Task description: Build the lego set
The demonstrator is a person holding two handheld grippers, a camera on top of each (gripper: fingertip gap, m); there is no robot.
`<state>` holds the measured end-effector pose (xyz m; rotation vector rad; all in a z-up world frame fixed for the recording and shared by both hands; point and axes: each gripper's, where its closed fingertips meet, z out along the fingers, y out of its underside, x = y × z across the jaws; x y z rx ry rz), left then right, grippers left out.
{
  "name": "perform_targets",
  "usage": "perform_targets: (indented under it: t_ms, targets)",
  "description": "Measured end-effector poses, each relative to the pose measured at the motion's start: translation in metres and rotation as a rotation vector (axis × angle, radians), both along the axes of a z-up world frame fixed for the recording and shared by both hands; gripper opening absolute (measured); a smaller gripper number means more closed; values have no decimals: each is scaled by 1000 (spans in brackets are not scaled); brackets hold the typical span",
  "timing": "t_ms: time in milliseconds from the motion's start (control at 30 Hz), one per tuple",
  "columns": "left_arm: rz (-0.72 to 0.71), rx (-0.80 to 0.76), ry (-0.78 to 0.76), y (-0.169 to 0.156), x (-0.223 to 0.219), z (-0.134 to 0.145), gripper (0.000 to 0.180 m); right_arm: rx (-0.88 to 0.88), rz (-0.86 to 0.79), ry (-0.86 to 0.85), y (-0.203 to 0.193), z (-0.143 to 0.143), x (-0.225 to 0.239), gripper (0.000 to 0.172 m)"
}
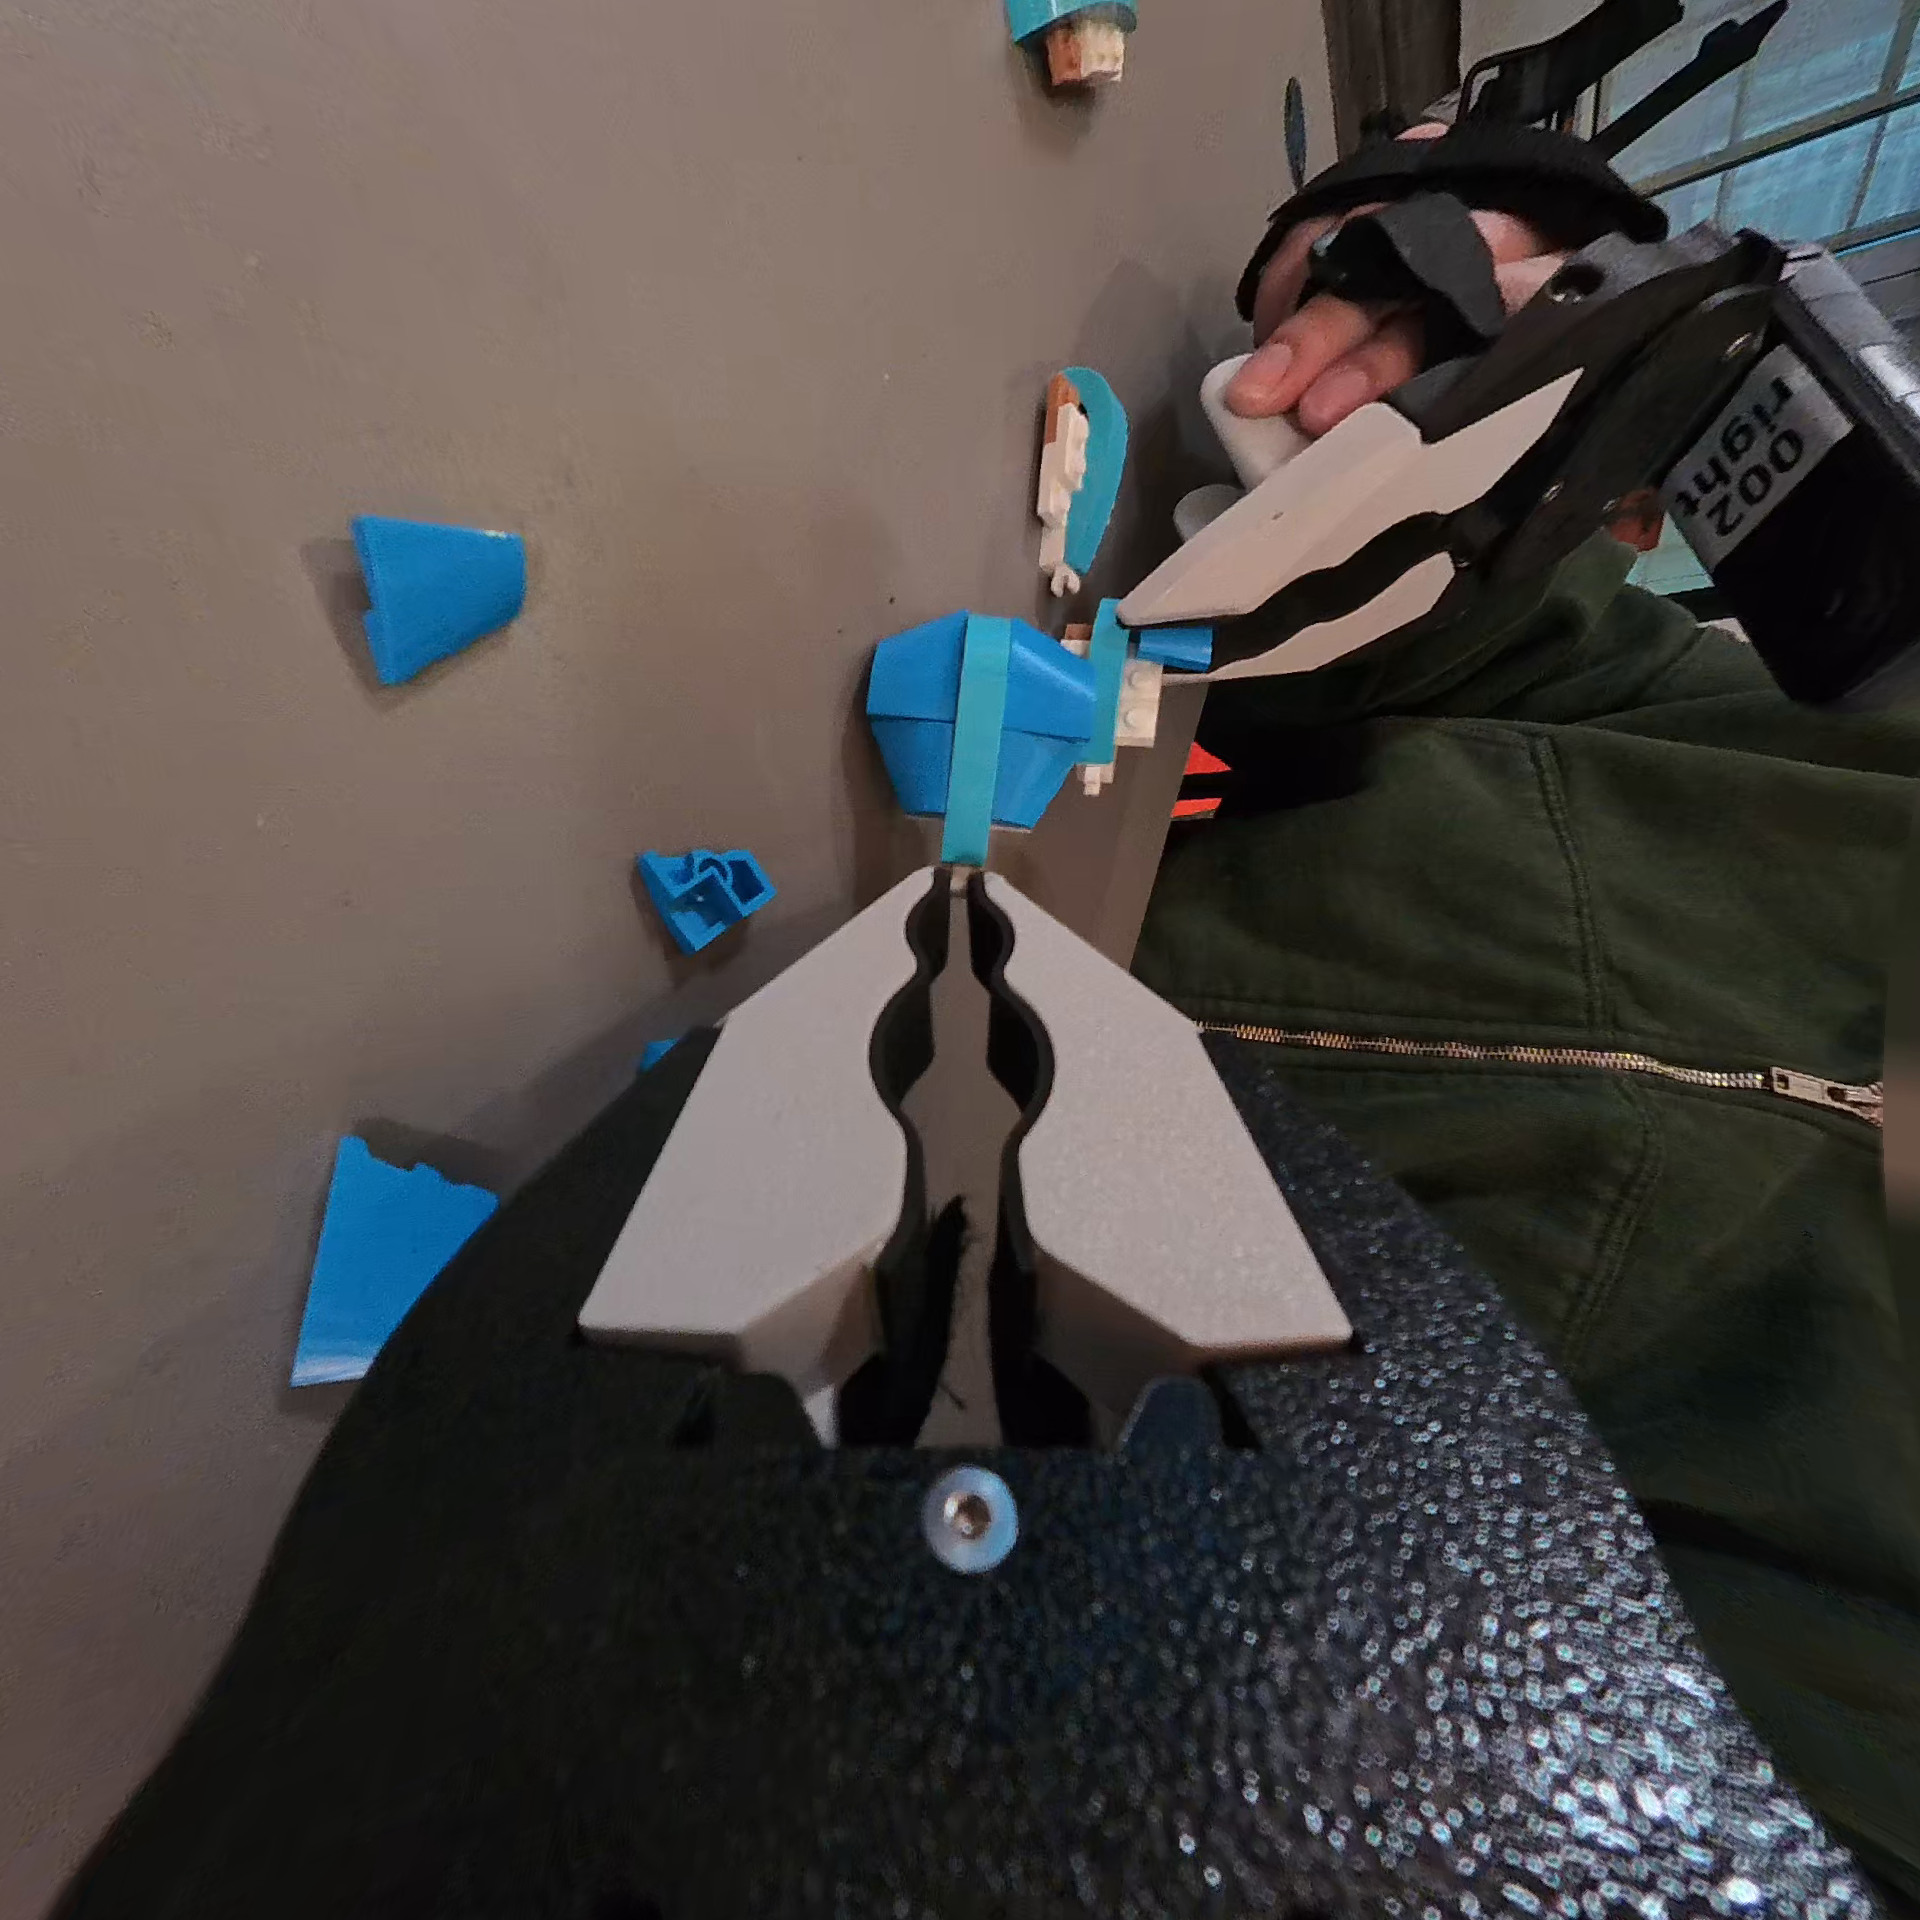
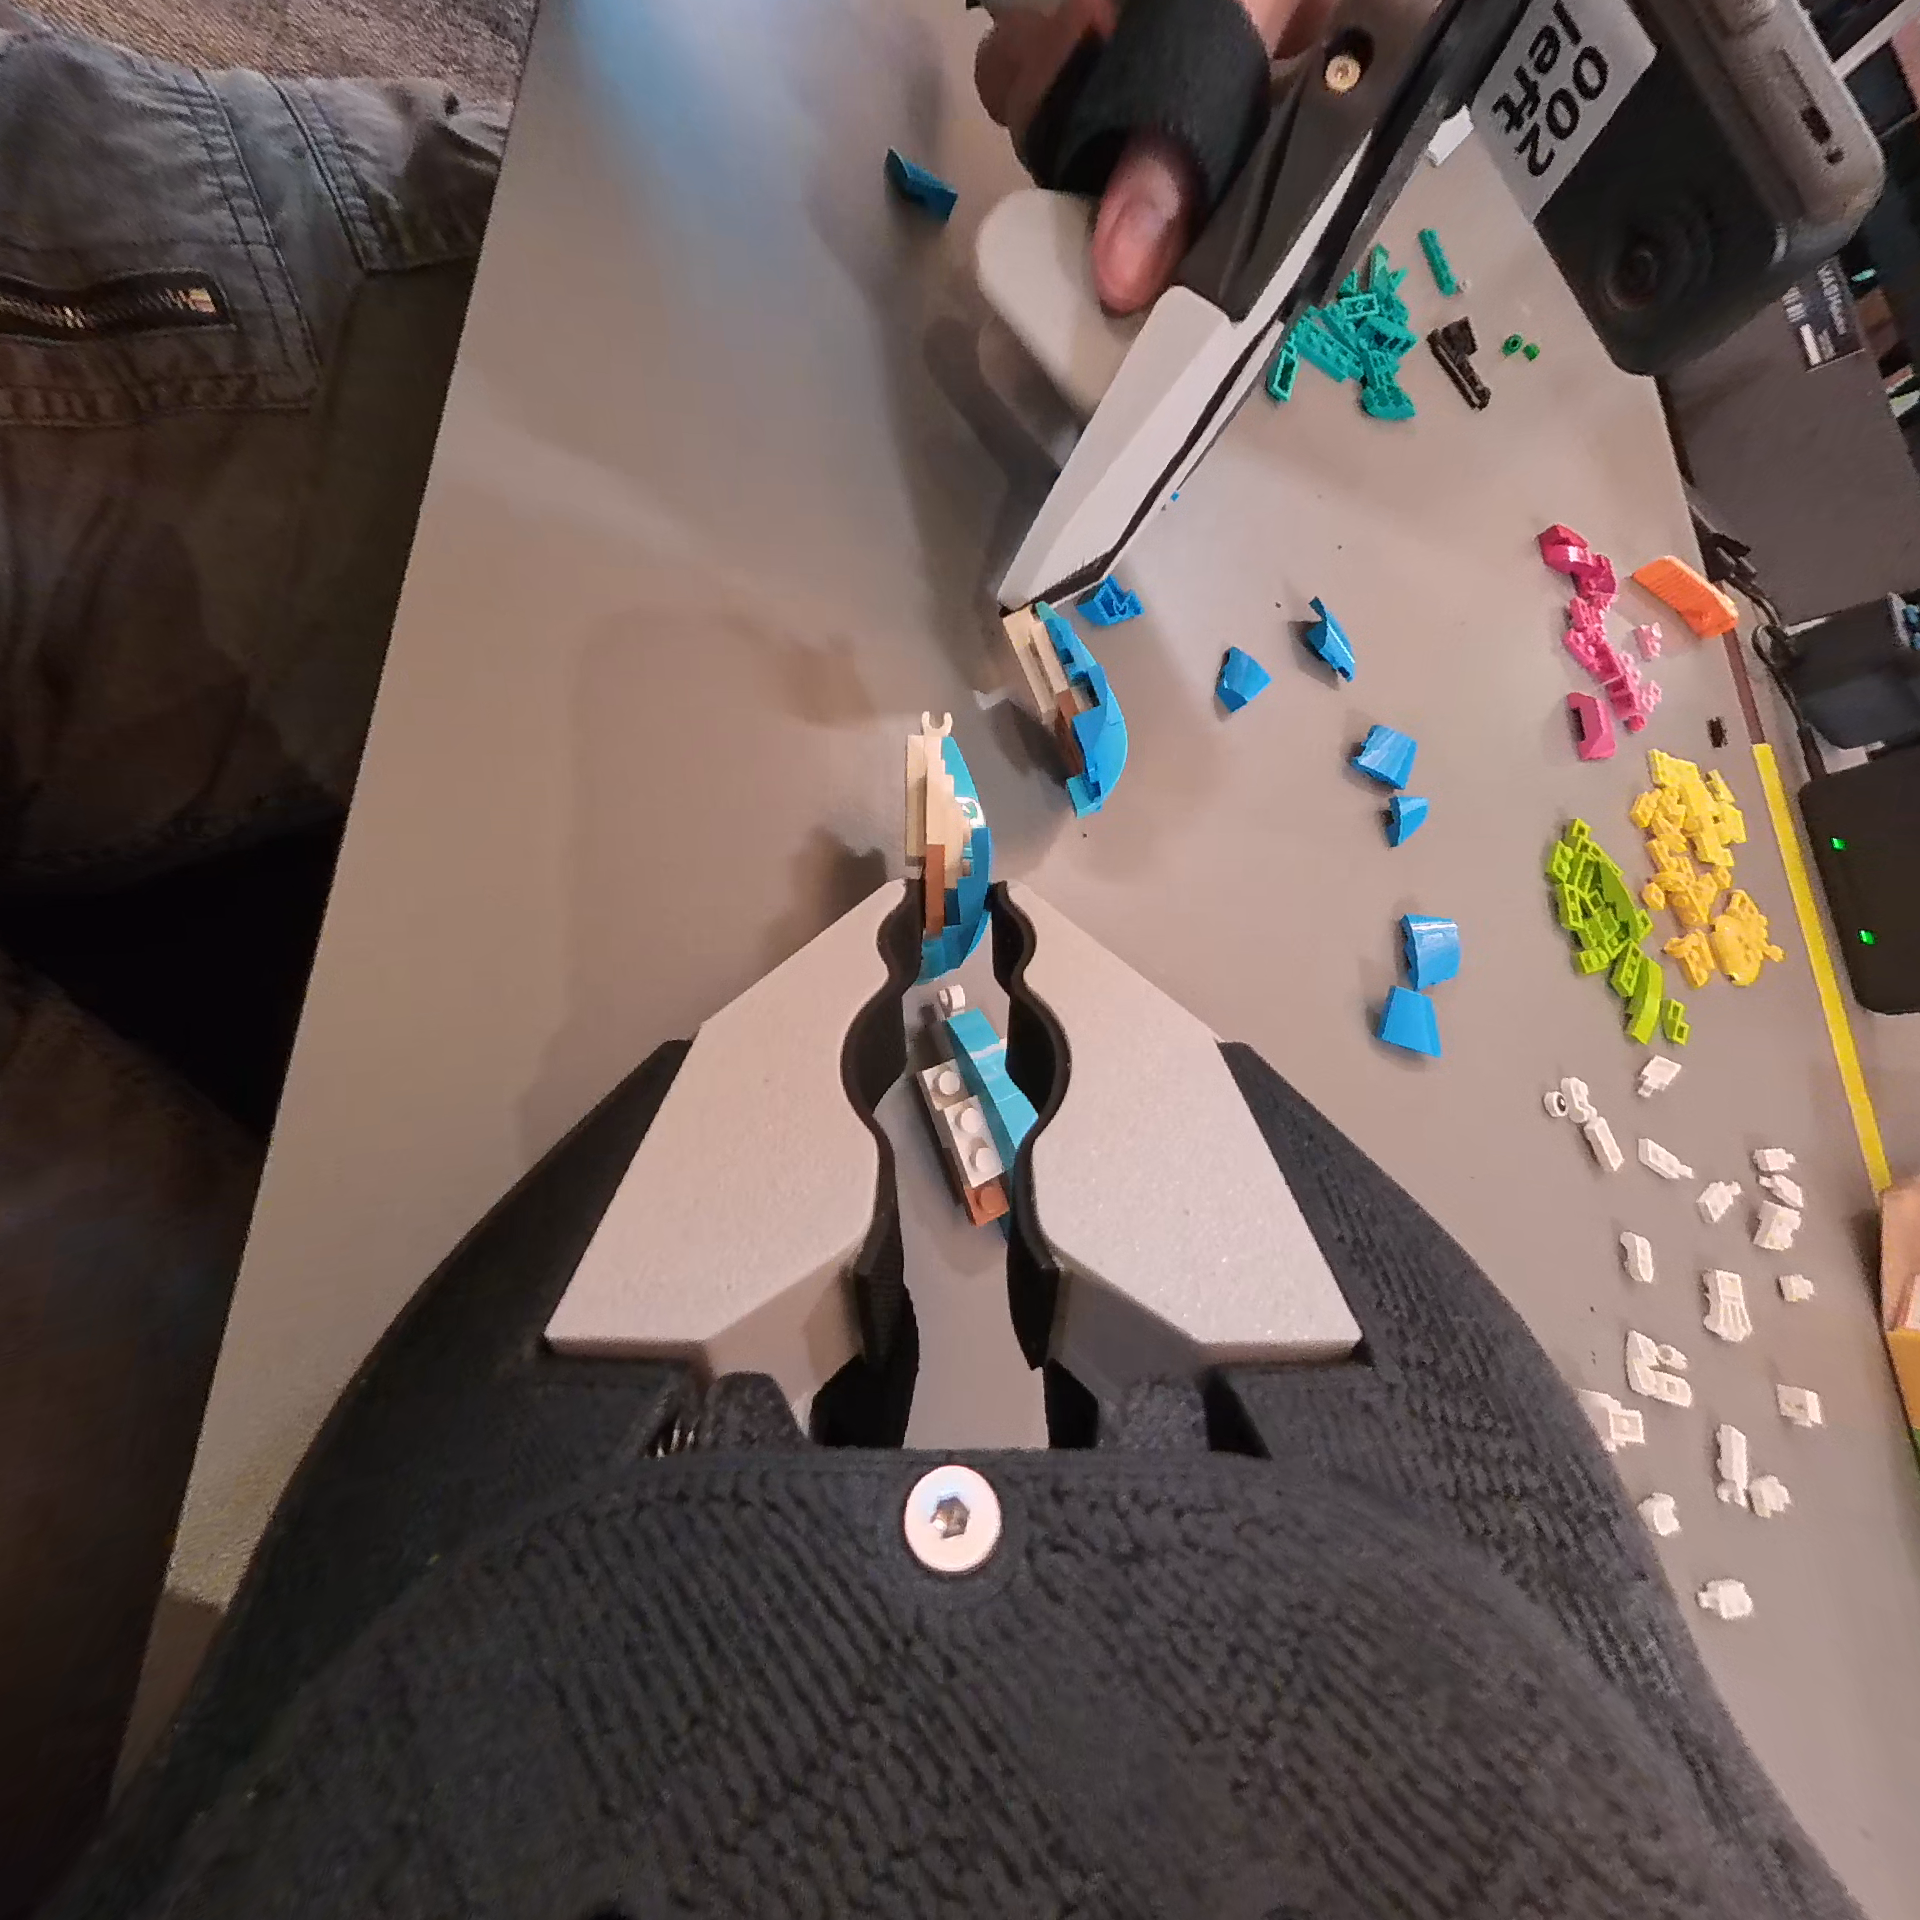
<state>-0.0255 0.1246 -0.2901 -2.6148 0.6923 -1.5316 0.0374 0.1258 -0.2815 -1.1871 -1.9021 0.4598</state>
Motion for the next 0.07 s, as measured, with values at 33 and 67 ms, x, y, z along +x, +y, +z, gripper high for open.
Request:
perform_targets:
  t_ms: [33, 67]
  targets:
    - [-2, -1, 1, 0, 0, 0, 1, 1, 0, -1, 0, 0, 0, 13]
    - [-6, -3, 2, -1, 0, 0, 1, 2, 1, -2, 0, 0, 0, 13]
